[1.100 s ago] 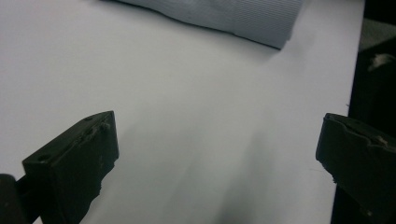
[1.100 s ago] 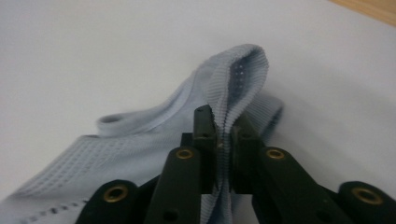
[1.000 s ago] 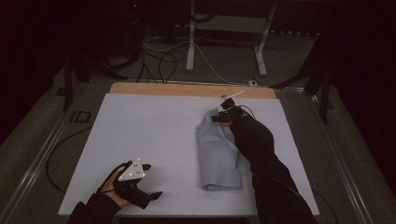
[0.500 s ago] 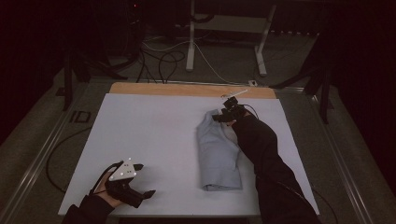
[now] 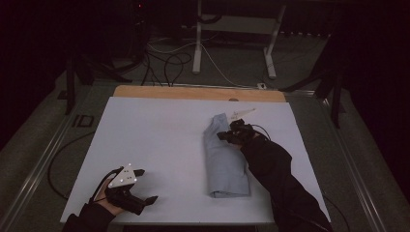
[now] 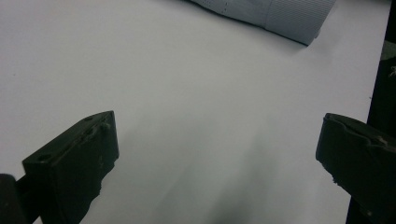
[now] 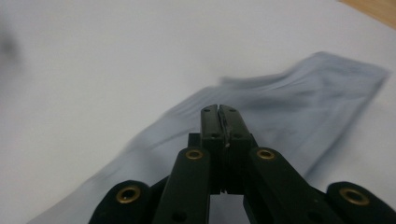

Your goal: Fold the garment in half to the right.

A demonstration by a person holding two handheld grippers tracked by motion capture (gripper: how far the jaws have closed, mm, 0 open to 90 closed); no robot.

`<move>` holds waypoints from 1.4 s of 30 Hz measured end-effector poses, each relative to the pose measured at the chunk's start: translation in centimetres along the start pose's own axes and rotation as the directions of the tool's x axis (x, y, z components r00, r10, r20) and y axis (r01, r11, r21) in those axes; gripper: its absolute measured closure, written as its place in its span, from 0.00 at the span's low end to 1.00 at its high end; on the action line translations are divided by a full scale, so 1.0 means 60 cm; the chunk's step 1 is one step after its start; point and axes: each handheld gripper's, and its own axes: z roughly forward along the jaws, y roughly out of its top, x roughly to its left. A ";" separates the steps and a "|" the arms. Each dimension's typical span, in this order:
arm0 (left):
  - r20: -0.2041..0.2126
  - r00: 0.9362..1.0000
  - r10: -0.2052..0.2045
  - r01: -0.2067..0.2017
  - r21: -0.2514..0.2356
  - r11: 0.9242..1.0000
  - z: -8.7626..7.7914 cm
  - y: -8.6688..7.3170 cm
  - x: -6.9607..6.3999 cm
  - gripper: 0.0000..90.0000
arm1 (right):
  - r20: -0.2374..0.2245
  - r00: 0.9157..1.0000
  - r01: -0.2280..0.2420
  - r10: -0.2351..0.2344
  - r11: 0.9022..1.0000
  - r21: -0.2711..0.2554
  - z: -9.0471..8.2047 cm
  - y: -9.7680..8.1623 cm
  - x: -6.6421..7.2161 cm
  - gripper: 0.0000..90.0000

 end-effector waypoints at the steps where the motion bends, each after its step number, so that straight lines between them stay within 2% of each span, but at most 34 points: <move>1: 0.000 1.000 0.000 0.000 0.000 1.000 0.000 0.000 0.000 0.01 | -0.010 1.000 0.012 -0.012 1.000 -0.007 -0.007 -0.004 0.011 1.00; 4: 0.000 1.000 -0.002 0.002 0.000 1.000 -0.001 -0.001 0.001 0.01 | -0.039 0.998 0.050 -0.051 0.999 -0.023 -0.031 -0.014 0.043 1.00; 7: -0.002 1.000 -0.001 0.001 0.004 1.000 -0.002 -0.001 0.001 0.01 | -0.075 0.995 0.069 -0.072 0.997 -0.044 -0.056 -0.025 0.076 1.00; 10: -0.003 1.000 -0.002 0.002 0.003 1.000 -0.003 -0.001 0.002 0.01 | -0.126 0.987 0.098 -0.104 0.994 -0.053 -0.073 -0.041 0.109 1.00; 12: -0.002 1.000 0.000 0.000 0.002 1.000 -0.004 -0.001 0.002 0.01 | -0.156 0.980 0.121 -0.126 0.992 -0.039 -0.078 -0.055 0.129 1.00; 14: -0.004 1.000 -0.002 0.002 0.001 1.000 -0.005 -0.001 0.004 0.01 | -0.191 0.974 0.122 -0.125 0.992 -0.027 -0.079 -0.071 0.143 1.00; 16: -0.006 1.000 -0.005 0.005 0.004 1.000 -0.005 -0.003 0.006 0.01 | -0.197 0.971 0.138 -0.136 0.990 -0.002 -0.074 -0.086 0.153 1.00; 18: -0.007 1.000 -0.007 0.007 0.001 1.000 -0.005 -0.004 0.006 0.01 | -0.216 0.968 0.131 -0.125 0.991 0.013 -0.067 -0.102 0.156 1.00; 20: -0.009 1.000 -0.012 0.012 -0.001 1.000 -0.005 -0.005 0.008 0.01 | -0.201 0.972 0.132 -0.121 0.990 0.043 -0.058 -0.114 0.156 1.00; 23: -0.007 1.000 -0.017 0.017 -0.006 1.000 -0.004 -0.007 0.008 0.01 | -0.215 0.970 0.130 -0.117 0.990 0.046 -0.043 -0.130 0.148 1.00; 24: -0.005 1.000 -0.017 0.017 -0.007 1.000 -0.004 -0.008 0.009 0.01 | -0.210 0.972 0.120 -0.105 0.991 0.060 -0.037 -0.134 0.149 1.00; 27: -0.006 1.000 -0.020 0.020 -0.004 1.000 -0.003 -0.009 0.010 0.01 | -0.220 0.969 0.131 -0.112 0.988 0.076 -0.025 -0.146 0.148 1.00; 29: -0.004 1.000 -0.020 0.020 -0.007 1.000 -0.003 -0.010 0.010 0.01 | -0.226 0.968 0.129 -0.110 0.989 0.071 -0.025 -0.148 0.146 1.00; 32: -0.004 1.000 -0.023 0.023 -0.007 1.000 -0.003 -0.010 0.010 0.01 | -0.219 0.966 0.157 -0.135 0.984 0.086 -0.029 -0.151 0.154 1.00; 33: -0.004 1.000 -0.019 0.019 -0.006 1.000 -0.003 -0.011 0.009 0.01 | -0.233 0.958 0.187 -0.166 0.979 0.075 -0.030 -0.152 0.151 1.00; 34: -0.002 1.000 -0.019 0.019 -0.007 1.000 -0.003 -0.011 0.009 0.01 | -0.229 0.960 0.181 -0.158 0.980 0.082 -0.032 -0.154 0.154 1.00; 38: -0.002 1.000 -0.017 0.017 -0.007 1.000 -0.003 -0.011 0.008 0.01 | -0.248 0.957 0.178 -0.150 0.980 0.093 -0.040 -0.161 0.155 1.00; 39: 0.001 1.000 -0.015 0.015 -0.008 1.000 -0.003 -0.010 0.008 0.01 | -0.256 0.953 0.192 -0.163 0.977 0.091 -0.042 -0.163 0.155 1.00; 42: -0.001 1.000 -0.018 0.018 -0.013 1.000 -0.004 -0.010 0.008 0.01 | -0.260 0.952 0.190 -0.160 0.977 0.096 -0.048 -0.166 0.156 1.00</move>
